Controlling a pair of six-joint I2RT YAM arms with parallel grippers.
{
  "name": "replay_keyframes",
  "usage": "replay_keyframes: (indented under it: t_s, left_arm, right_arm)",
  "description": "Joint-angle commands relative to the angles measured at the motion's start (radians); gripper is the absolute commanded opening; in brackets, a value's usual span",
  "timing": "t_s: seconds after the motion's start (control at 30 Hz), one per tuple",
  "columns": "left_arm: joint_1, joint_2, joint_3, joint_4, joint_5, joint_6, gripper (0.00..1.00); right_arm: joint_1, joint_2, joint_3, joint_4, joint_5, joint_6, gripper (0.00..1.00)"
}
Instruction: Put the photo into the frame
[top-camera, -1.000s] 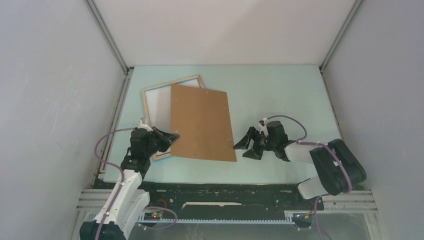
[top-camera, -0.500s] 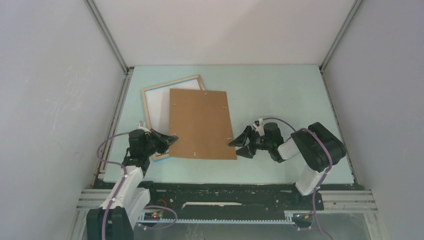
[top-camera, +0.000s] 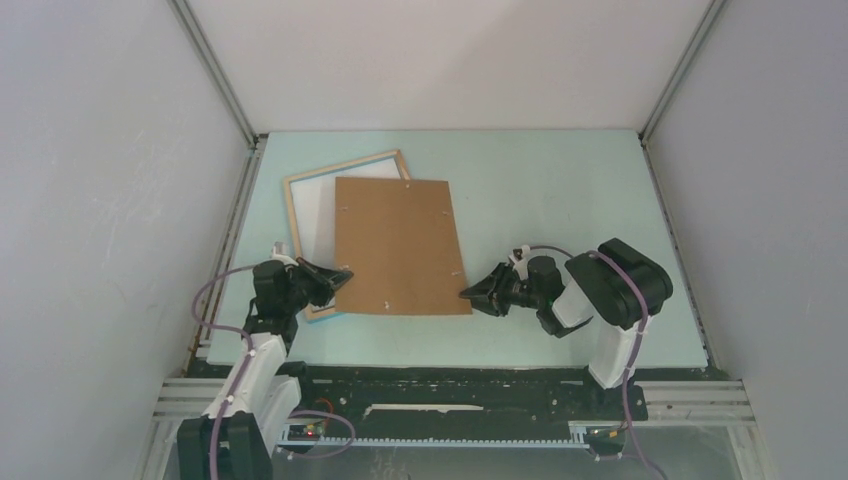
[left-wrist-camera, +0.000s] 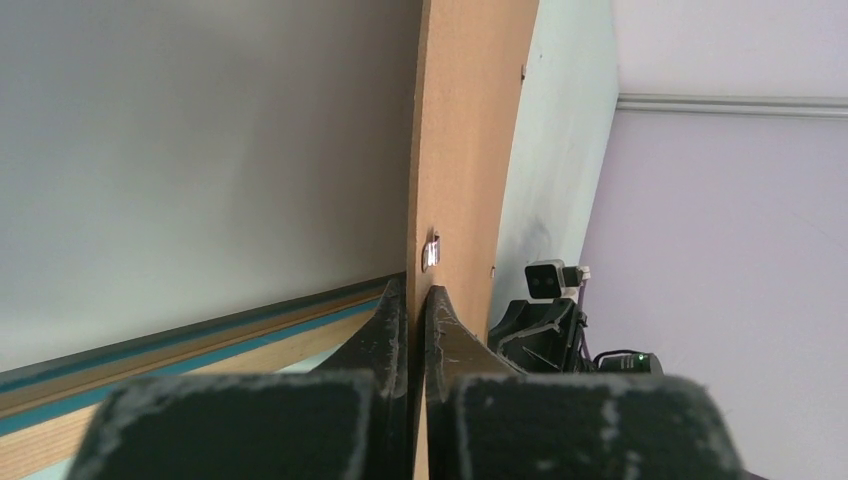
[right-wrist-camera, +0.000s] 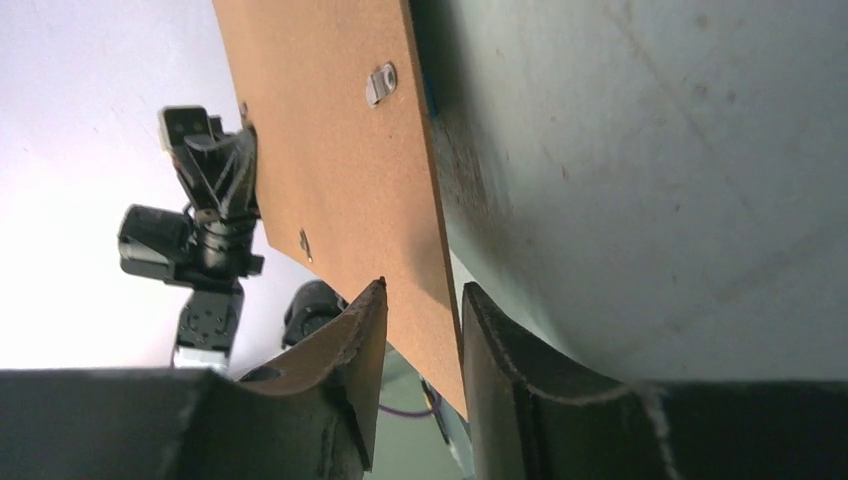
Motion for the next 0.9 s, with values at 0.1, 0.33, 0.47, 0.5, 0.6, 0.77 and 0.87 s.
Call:
replay_keyframes:
  t_s: [0.1,0.33,0.47,0.5,0.6,0.77,0.87]
  left_arm:
    - [0.014,0.044,-0.036,-0.075,-0.091,0.098,0.0]
    - [0.014,0.081,-0.046,-0.044,-0.055,0.104,0.0]
    - [0.013,0.07,-0.047,-0.029,-0.038,0.093,0.0]
    - [0.013,0.066,-0.045,-0.029,-0.032,0.093,0.0]
    - [0.013,0.054,-0.044,-0.03,-0.023,0.092,0.0]
    - [0.014,0.05,-0.039,-0.03,0.044,0.047,0.0]
    - [0.014,0.047,-0.031,-0.029,0.127,-0.025,0.0]
  right_arm:
    - [0.021,0.045,0.007,0.367,0.079,0.138,0.38]
    - [0.041,0.064,0.047,0.382,0.115,0.148,0.4]
    - [0.055,0.089,0.052,0.411,0.139,0.142,0.4]
    - [0.058,0.091,0.054,0.422,0.141,0.146,0.4]
    - [0.063,0.081,0.064,0.43,0.134,0.158,0.44]
    - [0.061,0.021,0.038,0.434,0.123,0.166,0.48]
    - [0.051,-0.015,0.011,0.435,0.093,0.196,0.5]
